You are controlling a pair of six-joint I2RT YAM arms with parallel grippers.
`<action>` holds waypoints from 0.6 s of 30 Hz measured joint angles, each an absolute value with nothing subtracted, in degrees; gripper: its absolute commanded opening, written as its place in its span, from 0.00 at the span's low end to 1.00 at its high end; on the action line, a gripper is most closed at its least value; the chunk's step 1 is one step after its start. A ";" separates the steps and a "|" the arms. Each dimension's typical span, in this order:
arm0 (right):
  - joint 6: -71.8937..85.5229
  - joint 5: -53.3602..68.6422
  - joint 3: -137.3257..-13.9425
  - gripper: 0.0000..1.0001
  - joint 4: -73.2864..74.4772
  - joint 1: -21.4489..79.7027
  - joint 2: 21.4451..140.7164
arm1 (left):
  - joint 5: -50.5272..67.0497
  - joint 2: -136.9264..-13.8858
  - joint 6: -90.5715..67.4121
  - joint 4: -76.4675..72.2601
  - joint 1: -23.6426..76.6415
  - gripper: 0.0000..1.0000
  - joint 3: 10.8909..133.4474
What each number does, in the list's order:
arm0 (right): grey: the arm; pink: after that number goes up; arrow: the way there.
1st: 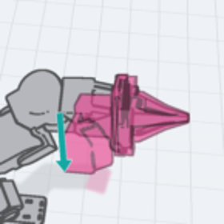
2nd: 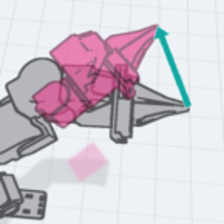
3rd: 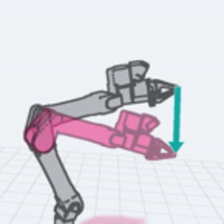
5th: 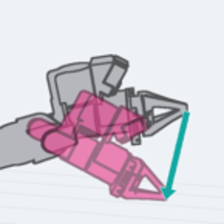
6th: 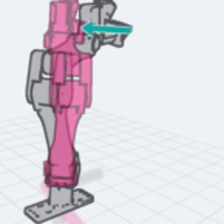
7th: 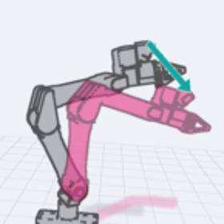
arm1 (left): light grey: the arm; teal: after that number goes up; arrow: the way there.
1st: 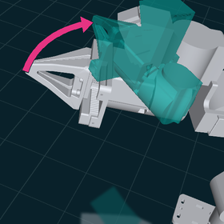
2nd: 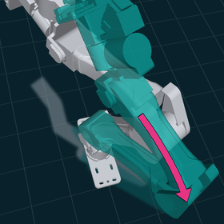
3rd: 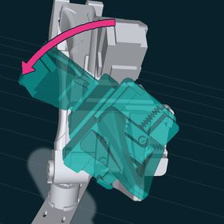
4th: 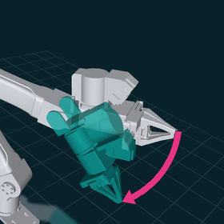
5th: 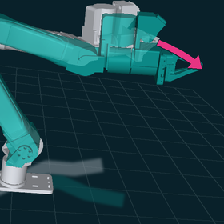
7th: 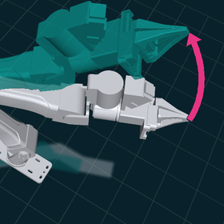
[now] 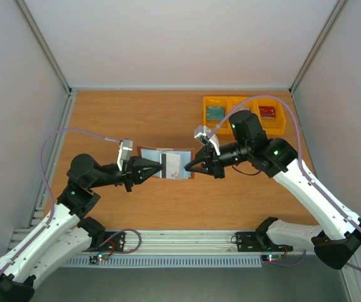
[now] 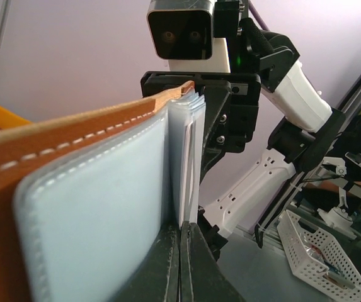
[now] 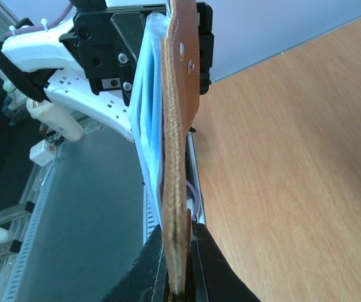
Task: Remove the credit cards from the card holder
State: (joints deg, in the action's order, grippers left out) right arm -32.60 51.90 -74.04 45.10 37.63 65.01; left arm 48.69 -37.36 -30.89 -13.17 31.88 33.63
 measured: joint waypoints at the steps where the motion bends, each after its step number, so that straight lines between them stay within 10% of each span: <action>1: -32.69 52.18 -74.00 0.01 45.23 37.41 65.01 | 48.73 -37.54 -30.87 -13.19 31.90 0.00 33.63; 18: -35.46 55.35 -74.46 0.01 50.96 33.28 63.55 | 48.40 -37.19 -30.13 -12.53 30.89 0.00 33.65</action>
State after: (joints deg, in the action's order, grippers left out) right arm -35.46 55.35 -74.46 50.96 33.28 63.55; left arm 48.40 -37.19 -30.13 -12.53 30.89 33.65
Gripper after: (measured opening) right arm 0.069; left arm 0.009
